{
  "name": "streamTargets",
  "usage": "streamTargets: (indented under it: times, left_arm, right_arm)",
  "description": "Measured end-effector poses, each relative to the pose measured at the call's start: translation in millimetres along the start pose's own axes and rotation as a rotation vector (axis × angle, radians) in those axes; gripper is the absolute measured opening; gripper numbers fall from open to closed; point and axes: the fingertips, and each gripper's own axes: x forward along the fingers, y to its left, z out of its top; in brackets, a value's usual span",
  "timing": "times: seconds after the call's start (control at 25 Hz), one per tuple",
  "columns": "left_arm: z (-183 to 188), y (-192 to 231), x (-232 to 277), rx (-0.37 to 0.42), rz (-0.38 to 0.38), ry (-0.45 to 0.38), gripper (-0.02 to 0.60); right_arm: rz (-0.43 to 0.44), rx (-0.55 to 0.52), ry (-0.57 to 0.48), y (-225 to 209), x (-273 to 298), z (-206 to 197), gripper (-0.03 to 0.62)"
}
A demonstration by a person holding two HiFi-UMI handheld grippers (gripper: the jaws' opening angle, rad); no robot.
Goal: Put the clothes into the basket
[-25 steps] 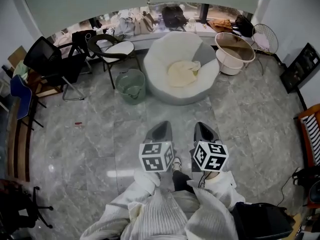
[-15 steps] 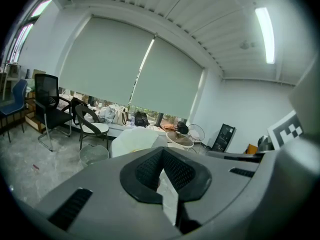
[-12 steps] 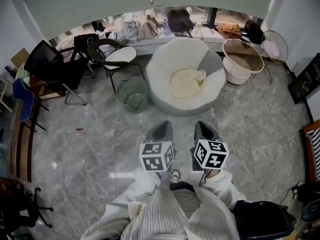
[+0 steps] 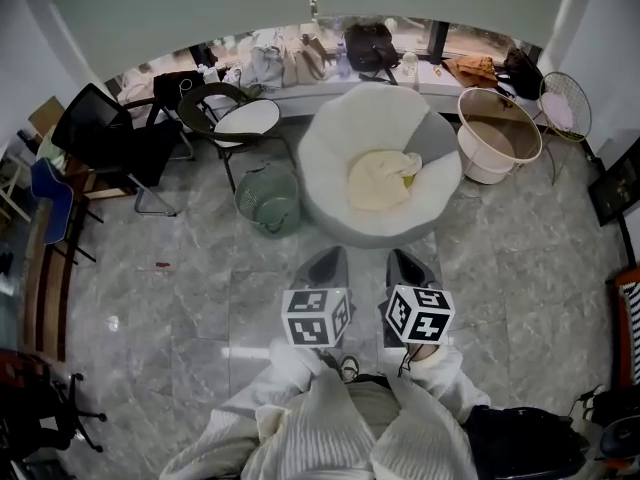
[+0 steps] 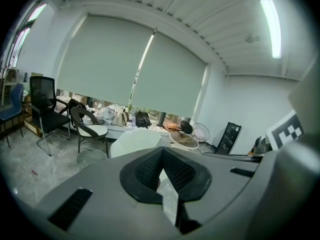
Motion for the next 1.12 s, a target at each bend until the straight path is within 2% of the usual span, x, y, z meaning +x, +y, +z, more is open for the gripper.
streamTargets:
  times: [0.44, 1.12]
  left_arm:
    - [24, 33, 66, -0.006, -0.007, 0.01, -0.004]
    - [138, 117, 220, 0.011, -0.085, -0.011, -0.004]
  right_arm:
    - [-0.036, 0.008, 0.02, -21, 66, 18, 0.025]
    - [-0.119, -0.017, -0.015, -28, 231, 124, 0.025]
